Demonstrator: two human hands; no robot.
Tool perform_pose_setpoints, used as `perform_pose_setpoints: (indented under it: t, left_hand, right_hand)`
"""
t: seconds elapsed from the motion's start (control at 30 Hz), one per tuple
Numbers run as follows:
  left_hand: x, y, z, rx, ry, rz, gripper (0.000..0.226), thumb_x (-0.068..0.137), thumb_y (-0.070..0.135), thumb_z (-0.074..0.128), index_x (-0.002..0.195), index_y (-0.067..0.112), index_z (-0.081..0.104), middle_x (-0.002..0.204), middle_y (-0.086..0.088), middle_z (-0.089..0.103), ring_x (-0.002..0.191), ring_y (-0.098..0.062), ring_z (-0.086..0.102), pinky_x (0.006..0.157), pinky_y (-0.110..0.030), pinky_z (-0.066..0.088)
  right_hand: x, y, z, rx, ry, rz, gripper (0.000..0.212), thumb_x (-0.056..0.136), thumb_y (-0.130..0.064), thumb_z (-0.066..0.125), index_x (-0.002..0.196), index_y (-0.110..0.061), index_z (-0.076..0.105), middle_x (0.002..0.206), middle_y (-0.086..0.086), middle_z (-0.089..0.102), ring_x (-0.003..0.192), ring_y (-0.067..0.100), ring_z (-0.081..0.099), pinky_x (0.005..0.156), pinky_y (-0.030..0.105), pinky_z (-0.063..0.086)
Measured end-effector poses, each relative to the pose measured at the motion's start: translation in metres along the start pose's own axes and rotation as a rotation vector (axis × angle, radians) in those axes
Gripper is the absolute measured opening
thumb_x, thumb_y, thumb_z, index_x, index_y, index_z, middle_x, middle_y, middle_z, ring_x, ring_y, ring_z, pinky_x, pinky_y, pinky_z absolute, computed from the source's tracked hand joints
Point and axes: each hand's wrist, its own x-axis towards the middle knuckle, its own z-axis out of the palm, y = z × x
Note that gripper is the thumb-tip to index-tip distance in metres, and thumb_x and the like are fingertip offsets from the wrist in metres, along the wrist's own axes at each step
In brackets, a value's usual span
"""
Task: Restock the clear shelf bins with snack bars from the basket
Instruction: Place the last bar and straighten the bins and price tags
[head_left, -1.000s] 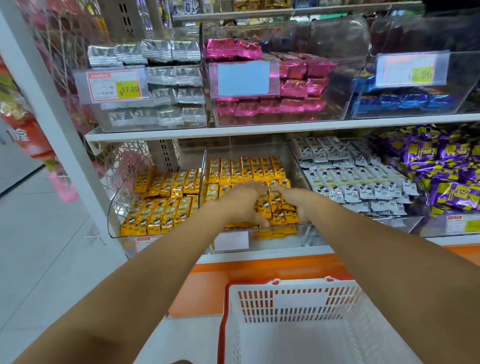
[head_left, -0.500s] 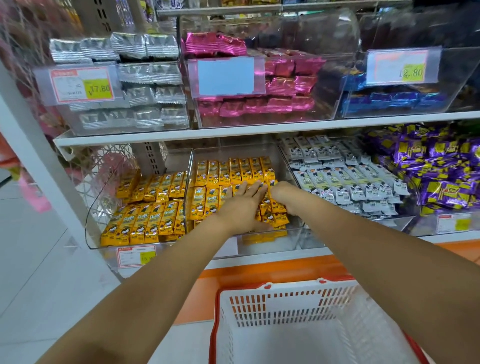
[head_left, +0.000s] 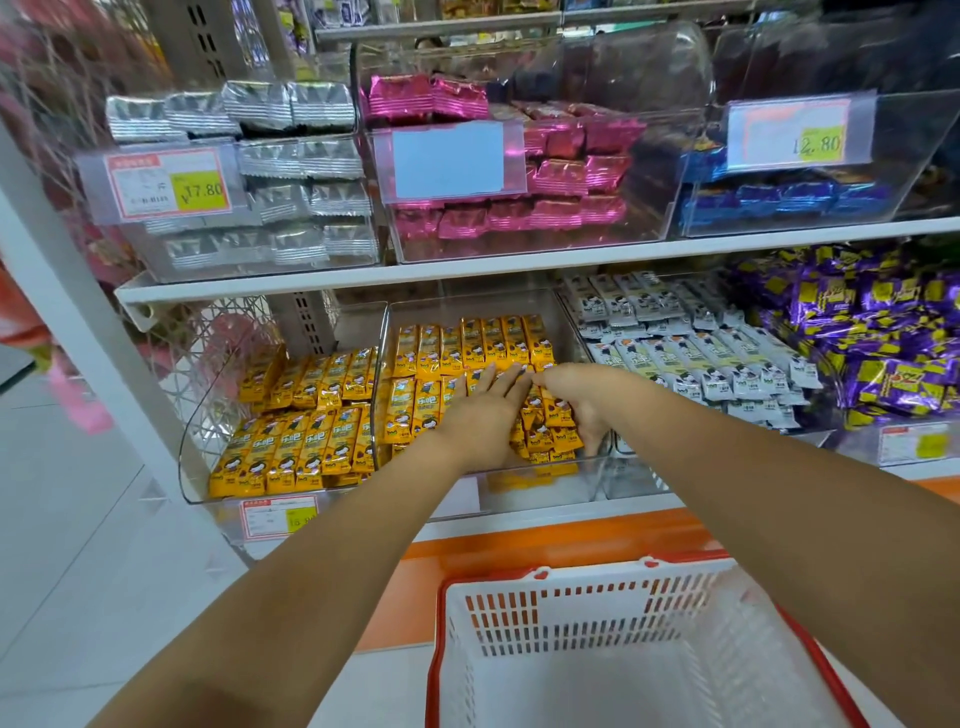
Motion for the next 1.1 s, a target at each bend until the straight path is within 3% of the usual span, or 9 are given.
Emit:
perform_pose_setpoints:
  t: [0.07,0.23,0.33,0.47,0.57,0.67,0.83,0.93,1.1]
  left_hand:
    - [0.001,-0.001,-0.002,-0.013,-0.006,0.003,0.111,0.076,0.050,0.071,0.152,0.017,-0.003,0.160,-0.002,-0.005,0.146,-0.031,-0.005,0.115,-0.058,0.006]
    - [0.001,-0.004,-0.001,0.021,-0.009,0.021,0.108,0.080,0.039,0.071,0.152,0.019,-0.006,0.160,-0.002,-0.006,0.146,-0.030,-0.005,0.114,-0.057,0.006]
    - [0.000,-0.004,-0.001,0.036,-0.004,0.026,0.107,0.080,0.040,0.070,0.152,0.019,-0.006,0.160,-0.003,-0.005,0.146,-0.031,-0.005,0.114,-0.058,0.006]
    - [-0.001,-0.007,-0.001,0.062,-0.007,0.053,0.107,0.080,0.036,0.069,0.152,0.017,-0.008,0.160,-0.006,-0.006,0.146,-0.032,-0.006,0.114,-0.058,0.007]
    - [-0.001,-0.008,0.001,0.080,0.003,0.051,0.108,0.079,0.034,0.071,0.152,0.017,-0.008,0.160,-0.006,-0.006,0.146,-0.032,-0.005,0.114,-0.058,0.008]
    - [0.001,-0.007,-0.001,0.086,0.003,0.043,0.110,0.078,0.036,0.072,0.152,0.017,-0.008,0.160,-0.006,-0.006,0.146,-0.033,-0.004,0.113,-0.058,0.010]
    - [0.003,-0.009,-0.002,0.084,0.019,0.048,0.115,0.073,0.047,0.074,0.152,0.018,-0.004,0.160,-0.006,-0.002,0.146,-0.032,-0.002,0.113,-0.058,0.011]
    - [0.002,-0.010,-0.001,0.090,0.025,0.052,0.115,0.072,0.048,0.075,0.152,0.018,-0.003,0.160,-0.005,-0.001,0.146,-0.031,-0.001,0.113,-0.058,0.011]
    - [0.000,-0.013,-0.005,0.005,-0.015,0.060,0.117,0.071,0.045,0.077,0.152,0.022,-0.004,0.160,-0.002,-0.004,0.147,-0.026,-0.006,0.115,-0.055,0.003]
  right_hand:
    - [0.030,0.005,-0.008,0.074,-0.029,0.005,0.083,0.082,-0.059,0.056,0.149,-0.019,0.028,0.154,0.006,0.030,0.138,0.041,0.029,0.073,0.077,0.042]
    - [0.002,0.007,0.009,0.168,0.113,-0.037,0.063,0.097,-0.045,0.043,0.149,-0.012,0.028,0.152,0.006,0.032,0.141,0.028,0.029,0.114,0.045,0.028]
    - [0.006,0.016,0.017,0.333,0.149,-0.112,0.063,0.100,-0.049,0.033,0.151,-0.015,0.022,0.157,0.008,0.023,0.142,0.032,0.025,0.113,0.051,0.027]
    - [0.008,0.018,0.024,0.495,0.186,-0.185,0.059,0.102,-0.044,0.034,0.150,-0.011,0.024,0.157,0.010,0.023,0.143,0.028,0.024,0.113,0.041,0.024]
    - [0.006,0.011,0.023,0.538,0.198,-0.160,0.056,0.102,-0.040,0.038,0.149,-0.012,0.028,0.156,0.012,0.024,0.142,0.033,0.025,0.111,0.050,0.024]
    - [0.005,0.004,0.024,0.537,0.206,-0.107,0.056,0.100,-0.044,0.039,0.148,-0.015,0.030,0.155,0.014,0.025,0.139,0.038,0.027,0.107,0.062,0.025]
    - [0.009,0.000,0.019,0.469,0.218,-0.118,0.053,0.103,-0.038,0.033,0.150,-0.014,0.025,0.156,0.013,0.022,0.142,0.035,0.022,0.110,0.056,0.022]
    - [0.002,-0.001,0.015,0.316,0.214,-0.057,0.061,0.102,-0.045,0.033,0.152,-0.014,0.017,0.158,0.015,0.015,0.143,0.041,0.013,0.109,0.064,0.016]
    - [-0.009,-0.001,0.011,0.128,0.217,-0.079,0.062,0.102,-0.035,0.040,0.152,-0.008,0.015,0.156,0.014,0.021,0.142,0.037,0.020,0.112,0.053,0.024]
